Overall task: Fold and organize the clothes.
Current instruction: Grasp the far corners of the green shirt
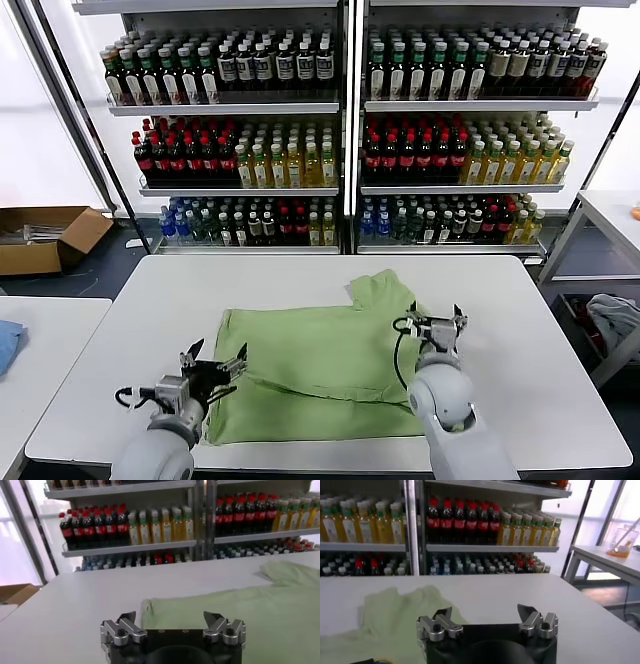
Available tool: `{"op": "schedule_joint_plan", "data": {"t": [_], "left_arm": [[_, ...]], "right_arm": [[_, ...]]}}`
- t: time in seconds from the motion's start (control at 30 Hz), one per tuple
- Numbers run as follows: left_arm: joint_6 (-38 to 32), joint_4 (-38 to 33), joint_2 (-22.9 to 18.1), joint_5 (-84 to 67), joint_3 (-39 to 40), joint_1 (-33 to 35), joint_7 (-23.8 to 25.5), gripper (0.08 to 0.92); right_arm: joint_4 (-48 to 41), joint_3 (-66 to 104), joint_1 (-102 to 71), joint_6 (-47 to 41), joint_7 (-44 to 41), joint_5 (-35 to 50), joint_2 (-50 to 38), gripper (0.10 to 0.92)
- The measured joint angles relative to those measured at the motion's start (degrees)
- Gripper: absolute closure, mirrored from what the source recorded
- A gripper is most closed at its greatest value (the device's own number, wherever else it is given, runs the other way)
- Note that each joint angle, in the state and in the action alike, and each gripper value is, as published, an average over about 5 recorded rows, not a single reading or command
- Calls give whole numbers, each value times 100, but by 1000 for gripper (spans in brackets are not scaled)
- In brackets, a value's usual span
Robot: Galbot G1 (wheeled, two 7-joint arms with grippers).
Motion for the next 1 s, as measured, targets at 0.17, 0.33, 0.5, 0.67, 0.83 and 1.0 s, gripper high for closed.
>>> {"op": "schedule_joint_plan", "data": {"t": [0.17,0.33,0.5,0.67,0.83,1.0], "left_arm": [[-69,745,132,-182,190,-781,121,177],[-116,1525,147,-278,367,-1480,186,177],[-122,2161,106,-323,517,-1992,209,177],[-95,2539,49,-366,604,-2294,213,177],[-63,2735,18,-389,653,-2436,220,177],[-39,2840,-15,-386,657,-2480,232,177]], "right_arm": [[-768,-199,717,1,-503,132,-42,203],[-1585,-331,1361,2,-976,162,-3,203],[-2306,-350,1812,3,-1250,144,110,203],[-2762,-369,2046,1,-1422,129,188,203],[-3029,-382,2164,1,-1516,98,240,203],[-3165,-375,2193,1,-1554,73,267,203]]}}
